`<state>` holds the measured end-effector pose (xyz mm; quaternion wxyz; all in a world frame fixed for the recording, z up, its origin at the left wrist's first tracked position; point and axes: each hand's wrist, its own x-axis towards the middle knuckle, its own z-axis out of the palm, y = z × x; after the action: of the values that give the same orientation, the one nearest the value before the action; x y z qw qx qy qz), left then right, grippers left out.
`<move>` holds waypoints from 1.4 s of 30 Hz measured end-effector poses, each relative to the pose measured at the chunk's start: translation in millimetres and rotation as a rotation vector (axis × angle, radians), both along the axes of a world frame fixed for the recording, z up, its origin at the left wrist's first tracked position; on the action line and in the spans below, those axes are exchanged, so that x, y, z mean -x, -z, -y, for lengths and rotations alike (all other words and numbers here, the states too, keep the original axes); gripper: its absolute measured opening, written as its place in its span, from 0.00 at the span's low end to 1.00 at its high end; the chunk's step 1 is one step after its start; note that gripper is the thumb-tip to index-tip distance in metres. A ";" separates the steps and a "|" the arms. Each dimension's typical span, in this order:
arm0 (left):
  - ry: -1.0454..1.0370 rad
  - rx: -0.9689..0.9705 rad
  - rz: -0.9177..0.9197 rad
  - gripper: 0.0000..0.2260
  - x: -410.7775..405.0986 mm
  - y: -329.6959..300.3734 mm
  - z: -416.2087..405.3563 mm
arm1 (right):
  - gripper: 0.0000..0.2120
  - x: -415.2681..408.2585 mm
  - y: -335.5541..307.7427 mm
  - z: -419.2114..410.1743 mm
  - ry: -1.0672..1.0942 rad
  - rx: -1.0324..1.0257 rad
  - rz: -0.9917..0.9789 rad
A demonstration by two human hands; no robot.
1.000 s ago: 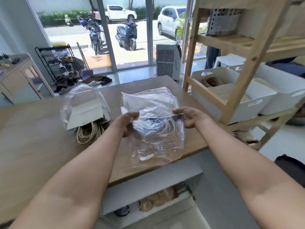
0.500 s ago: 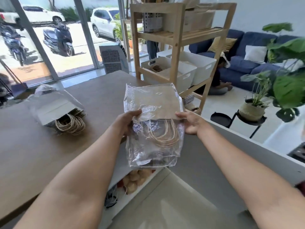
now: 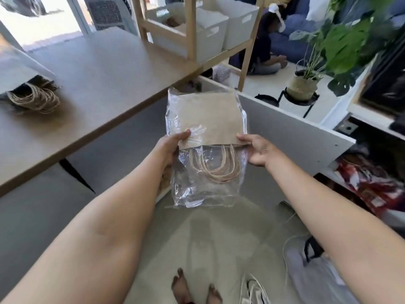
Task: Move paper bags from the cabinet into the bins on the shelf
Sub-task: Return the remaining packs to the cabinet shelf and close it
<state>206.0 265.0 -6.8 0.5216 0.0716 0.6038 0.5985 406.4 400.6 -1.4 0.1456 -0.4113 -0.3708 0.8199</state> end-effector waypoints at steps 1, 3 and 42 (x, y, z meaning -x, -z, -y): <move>-0.002 0.030 -0.008 0.13 -5.3 6.1 4.6 | 0.08 -3.8 7.9 2.9 -0.003 0.004 0.011; -0.021 0.058 0.024 0.09 -13.0 22.9 14.7 | 0.08 -8.7 25.1 10.4 0.002 0.020 0.029; -0.763 0.408 -0.060 0.17 226.5 215.0 135.5 | 0.06 355.2 233.8 53.5 -0.523 0.219 0.178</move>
<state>-20.5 129.5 -221.8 0.2487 -0.2442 0.7078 0.6145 51.1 347.1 -235.2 -0.1489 -0.3853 -0.3845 0.8255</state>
